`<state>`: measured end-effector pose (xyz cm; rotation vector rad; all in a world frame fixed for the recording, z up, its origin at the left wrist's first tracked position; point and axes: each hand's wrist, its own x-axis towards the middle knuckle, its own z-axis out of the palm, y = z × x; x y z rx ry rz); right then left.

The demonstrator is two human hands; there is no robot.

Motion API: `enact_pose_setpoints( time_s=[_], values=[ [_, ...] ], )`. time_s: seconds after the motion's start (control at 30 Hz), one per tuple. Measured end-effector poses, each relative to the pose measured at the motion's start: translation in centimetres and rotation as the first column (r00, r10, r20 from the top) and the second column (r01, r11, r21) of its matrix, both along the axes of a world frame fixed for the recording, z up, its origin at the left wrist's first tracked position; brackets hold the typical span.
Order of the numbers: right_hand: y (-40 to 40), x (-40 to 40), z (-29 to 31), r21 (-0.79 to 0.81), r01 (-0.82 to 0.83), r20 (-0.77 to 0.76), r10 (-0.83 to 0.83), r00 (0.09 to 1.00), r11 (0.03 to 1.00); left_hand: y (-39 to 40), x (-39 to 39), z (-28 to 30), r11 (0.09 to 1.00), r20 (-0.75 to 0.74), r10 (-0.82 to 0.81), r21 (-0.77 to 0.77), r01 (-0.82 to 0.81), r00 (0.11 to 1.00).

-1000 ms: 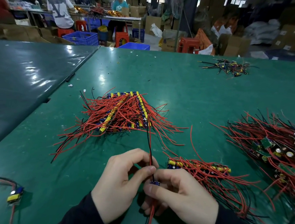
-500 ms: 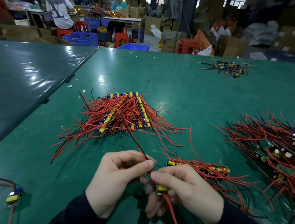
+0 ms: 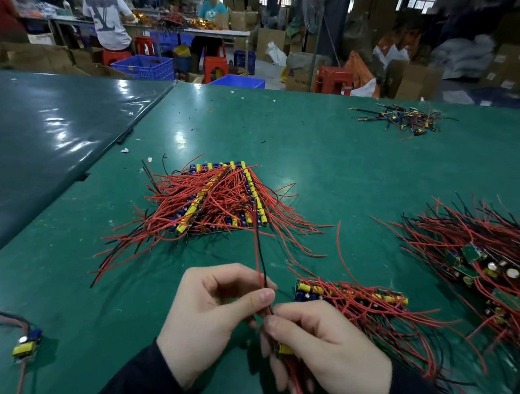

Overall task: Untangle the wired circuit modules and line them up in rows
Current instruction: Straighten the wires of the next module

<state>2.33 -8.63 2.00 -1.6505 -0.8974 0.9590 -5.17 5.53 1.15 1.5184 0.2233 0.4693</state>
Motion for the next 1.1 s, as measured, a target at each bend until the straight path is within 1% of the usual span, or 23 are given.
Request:
enact_pose_setpoints(
  time_s=[0.07, 0.1, 0.13, 0.17, 0.23, 0.27, 0.37, 0.43, 0.5, 0.57, 0.63, 0.67, 0.7, 0.73, 0.77, 0.8, 0.83, 0.87, 0.9, 0.93, 1.0, 1.07, 1.1],
  values=[
    [0.0, -0.2, -0.3, -0.016, 0.052, 0.140, -0.049, 0.989, 0.999, -0.3, 0.0, -0.5, 0.975, 0.010, 0.096, 0.199, -0.096, 0.995],
    [0.1, -0.4, -0.3, -0.014, 0.062, 0.175, -0.058, 0.983, 0.998, -0.5, -0.1, -0.6, 0.956, 0.010, 0.130, 0.263, -0.128, 0.991],
    [0.2, -0.5, -0.2, -0.011, 0.059, 0.153, -0.057, 0.987, 0.998, -0.6, -0.1, -0.6, 0.949, 0.009, 0.152, 0.277, -0.149, 0.988],
    [0.2, -0.6, -0.2, 0.003, 0.052, 0.072, -0.052, 0.996, 0.999, -0.6, -0.1, -0.5, 0.965, 0.001, 0.153, 0.216, -0.149, 0.988],
    [0.4, -0.5, 0.0, 0.026, 0.036, -0.130, -0.033, 0.991, 0.999, -0.2, 0.1, -0.1, 0.997, -0.048, 0.069, -0.034, -0.071, 0.996],
    [0.4, -0.5, 0.1, 0.026, 0.026, -0.195, -0.020, 0.981, 0.999, 0.0, 0.1, 0.2, 0.990, -0.075, 0.010, -0.142, -0.021, 0.997],
    [0.5, -0.5, -0.1, 0.015, -0.034, -0.261, 0.037, 0.965, 0.999, 0.5, 0.0, 0.7, 0.938, -0.128, -0.148, -0.333, 0.098, 0.981],
    [0.5, -0.5, 0.0, 0.036, -0.062, -0.286, 0.070, 0.956, 0.997, 0.6, -0.1, 0.9, 0.905, -0.142, -0.203, -0.404, 0.131, 0.969],
    [0.5, -0.4, 0.1, 0.068, -0.085, -0.269, 0.100, 0.958, 0.994, 0.7, -0.2, 0.9, 0.884, -0.145, -0.223, -0.446, 0.138, 0.964],
    [0.4, -0.4, 0.2, 0.080, -0.093, -0.206, 0.108, 0.973, 0.992, 0.6, -0.2, 1.0, 0.892, -0.115, -0.211, -0.428, 0.143, 0.971],
    [0.2, -0.5, 0.3, 0.067, -0.071, -0.117, 0.079, 0.990, 0.995, 0.5, 0.0, 0.8, 0.940, -0.076, -0.145, -0.321, 0.113, 0.987],
    [0.1, -0.5, 0.2, 0.058, -0.051, -0.037, 0.053, 0.998, 0.997, 0.3, 0.0, 0.7, 0.962, -0.060, -0.094, -0.264, 0.075, 0.994],
    [0.0, -0.6, 0.0, 0.047, -0.026, 0.083, 0.022, 0.996, 0.999, 0.2, 0.1, 0.4, 0.980, -0.043, -0.040, -0.197, 0.031, 0.998],
    [0.0, -0.6, -0.3, 0.037, -0.001, 0.232, -0.008, 0.973, 0.999, 0.0, 0.2, 0.1, 0.994, -0.034, 0.017, -0.110, -0.021, 0.999],
    [0.0, -0.6, -0.5, 0.024, 0.020, 0.365, -0.027, 0.930, 1.000, -0.2, 0.2, -0.3, 0.997, -0.030, 0.078, 0.006, -0.078, 0.997],
    [0.1, -0.6, -0.7, 0.011, 0.034, 0.446, -0.035, 0.894, 0.999, -0.5, 0.2, -0.5, 0.988, -0.032, 0.116, 0.105, -0.112, 0.993],
    [0.1, -0.7, -0.8, 0.012, 0.040, 0.475, -0.041, 0.879, 0.999, -0.6, 0.3, -0.7, 0.981, -0.041, 0.137, 0.142, -0.130, 0.990],
    [0.1, -0.7, -0.8, 0.024, 0.042, 0.476, -0.048, 0.878, 0.999, -0.6, 0.3, -0.8, 0.986, -0.062, 0.135, 0.108, -0.128, 0.989],
    [0.1, -0.7, -0.7, 0.037, 0.042, 0.449, -0.054, 0.892, 0.998, -0.4, 0.4, -0.7, 0.993, -0.075, 0.116, 0.026, -0.114, 0.990],
    [0.1, -0.7, -0.6, 0.041, 0.039, 0.383, -0.051, 0.922, 0.998, -0.1, 0.4, -0.5, 0.993, -0.086, 0.085, -0.071, -0.091, 0.993],
    [0.2, -0.8, -0.3, 0.028, -0.003, 0.144, -0.001, 0.990, 1.000, 0.5, 0.5, 0.0, 0.971, -0.092, 0.035, -0.231, -0.055, 0.995],
    [0.3, -0.8, 0.1, 0.031, -0.059, -0.075, 0.061, 0.995, 0.998, 1.0, 0.3, 0.4, 0.924, -0.089, -0.019, -0.382, -0.016, 0.996],
    [0.3, -0.7, 0.3, 0.043, -0.078, -0.131, 0.083, 0.988, 0.996, 1.2, 0.2, 0.6, 0.896, -0.095, -0.044, -0.444, -0.003, 0.994]
  ],
)
